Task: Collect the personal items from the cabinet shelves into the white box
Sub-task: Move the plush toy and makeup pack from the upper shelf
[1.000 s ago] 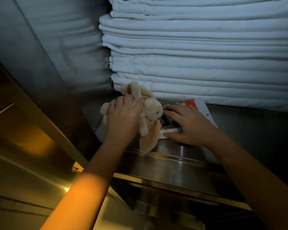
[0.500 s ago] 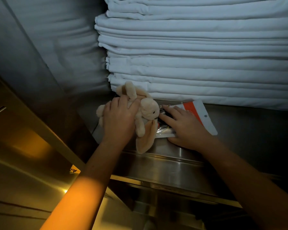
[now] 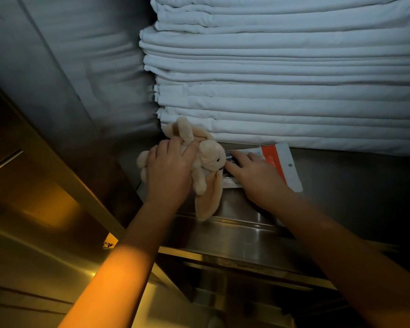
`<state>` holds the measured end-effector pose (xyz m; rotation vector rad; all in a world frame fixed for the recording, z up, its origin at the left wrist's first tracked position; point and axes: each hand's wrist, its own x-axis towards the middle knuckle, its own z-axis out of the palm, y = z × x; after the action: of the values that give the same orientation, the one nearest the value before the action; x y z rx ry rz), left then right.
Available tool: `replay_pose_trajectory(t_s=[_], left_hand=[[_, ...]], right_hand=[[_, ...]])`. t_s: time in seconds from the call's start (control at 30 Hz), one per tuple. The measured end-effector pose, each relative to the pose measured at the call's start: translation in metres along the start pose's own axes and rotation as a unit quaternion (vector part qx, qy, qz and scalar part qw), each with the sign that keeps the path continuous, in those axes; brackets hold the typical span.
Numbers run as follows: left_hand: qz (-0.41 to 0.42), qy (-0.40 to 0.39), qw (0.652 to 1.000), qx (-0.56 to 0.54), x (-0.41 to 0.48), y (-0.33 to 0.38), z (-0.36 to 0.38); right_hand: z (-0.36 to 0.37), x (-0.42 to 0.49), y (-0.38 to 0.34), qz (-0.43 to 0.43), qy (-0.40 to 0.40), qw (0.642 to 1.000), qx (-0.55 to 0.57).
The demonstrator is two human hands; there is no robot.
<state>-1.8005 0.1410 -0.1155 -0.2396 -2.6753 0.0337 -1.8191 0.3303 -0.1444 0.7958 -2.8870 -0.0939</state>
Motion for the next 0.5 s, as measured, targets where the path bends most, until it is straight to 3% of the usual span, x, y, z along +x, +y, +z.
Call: replay_pose_trajectory(t_s=[0.5], left_hand=[[0.006, 0.0, 1.0, -0.022, -0.002, 0.018, -0.011]], right_hand=[[0.004, -0.035, 0.012, 0.063, 0.019, 0.998, -0.019]])
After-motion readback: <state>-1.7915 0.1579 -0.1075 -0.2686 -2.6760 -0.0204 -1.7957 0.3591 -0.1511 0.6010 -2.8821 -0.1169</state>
